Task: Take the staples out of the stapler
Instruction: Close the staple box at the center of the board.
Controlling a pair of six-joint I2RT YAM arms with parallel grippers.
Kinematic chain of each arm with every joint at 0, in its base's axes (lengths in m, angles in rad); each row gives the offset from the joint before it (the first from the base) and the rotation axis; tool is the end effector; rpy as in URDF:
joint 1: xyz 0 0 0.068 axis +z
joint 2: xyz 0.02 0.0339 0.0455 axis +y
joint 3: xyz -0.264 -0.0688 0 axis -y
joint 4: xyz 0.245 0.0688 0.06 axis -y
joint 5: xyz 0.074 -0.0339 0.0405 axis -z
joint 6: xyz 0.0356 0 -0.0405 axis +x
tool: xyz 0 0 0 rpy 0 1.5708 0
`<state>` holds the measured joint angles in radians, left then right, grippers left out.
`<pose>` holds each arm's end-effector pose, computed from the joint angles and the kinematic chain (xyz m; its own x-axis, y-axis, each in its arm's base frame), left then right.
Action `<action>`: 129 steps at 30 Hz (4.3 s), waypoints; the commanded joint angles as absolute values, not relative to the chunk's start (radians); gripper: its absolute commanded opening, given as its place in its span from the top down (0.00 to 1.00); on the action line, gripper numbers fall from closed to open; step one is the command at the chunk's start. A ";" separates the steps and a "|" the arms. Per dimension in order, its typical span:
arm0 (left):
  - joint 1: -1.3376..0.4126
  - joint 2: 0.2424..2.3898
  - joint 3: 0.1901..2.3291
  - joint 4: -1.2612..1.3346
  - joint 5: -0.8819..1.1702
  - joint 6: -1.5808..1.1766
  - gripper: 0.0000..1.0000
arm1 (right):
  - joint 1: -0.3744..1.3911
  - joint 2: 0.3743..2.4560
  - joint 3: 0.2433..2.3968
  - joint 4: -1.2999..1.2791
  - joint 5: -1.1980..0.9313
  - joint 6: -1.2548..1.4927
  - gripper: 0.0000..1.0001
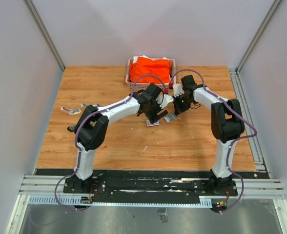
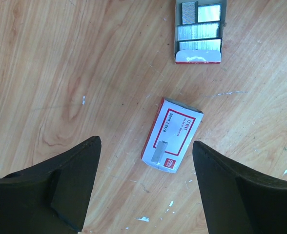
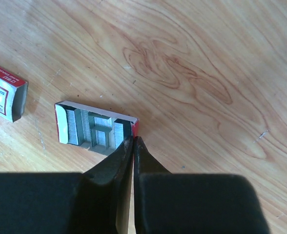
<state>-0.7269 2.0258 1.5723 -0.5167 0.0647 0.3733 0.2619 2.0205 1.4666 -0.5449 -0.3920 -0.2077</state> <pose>0.3306 -0.2971 0.2069 -0.3222 0.7736 -0.5457 0.8677 0.4718 0.1564 0.4053 0.1227 0.1782 -0.7579 -0.4004 -0.5151 -0.5757 0.7819 0.2392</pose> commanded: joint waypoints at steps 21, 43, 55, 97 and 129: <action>-0.726 2.026 1.570 -0.509 0.088 0.373 0.19 | 0.281 1.952 1.463 -0.570 -0.398 -0.215 0.72; -0.726 2.020 1.546 -0.498 0.080 0.379 0.19 | 0.350 2.017 1.486 -0.591 -0.181 -0.277 0.44; -0.726 2.022 1.542 -0.496 0.078 0.382 0.20 | 0.350 2.021 1.486 -0.591 -0.205 -0.275 0.43; -0.726 2.011 1.536 -0.497 0.070 0.393 0.19 | 0.368 2.031 1.492 -0.633 -0.211 -0.293 0.33; -0.703 1.905 1.428 -0.538 0.170 0.564 0.02 | 0.257 2.008 1.523 -0.641 -0.372 -0.263 0.31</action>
<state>-0.7090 1.9610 1.4738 -0.5282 0.1192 0.4732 0.2852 1.9854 1.4967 -0.6090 -0.3073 -0.2569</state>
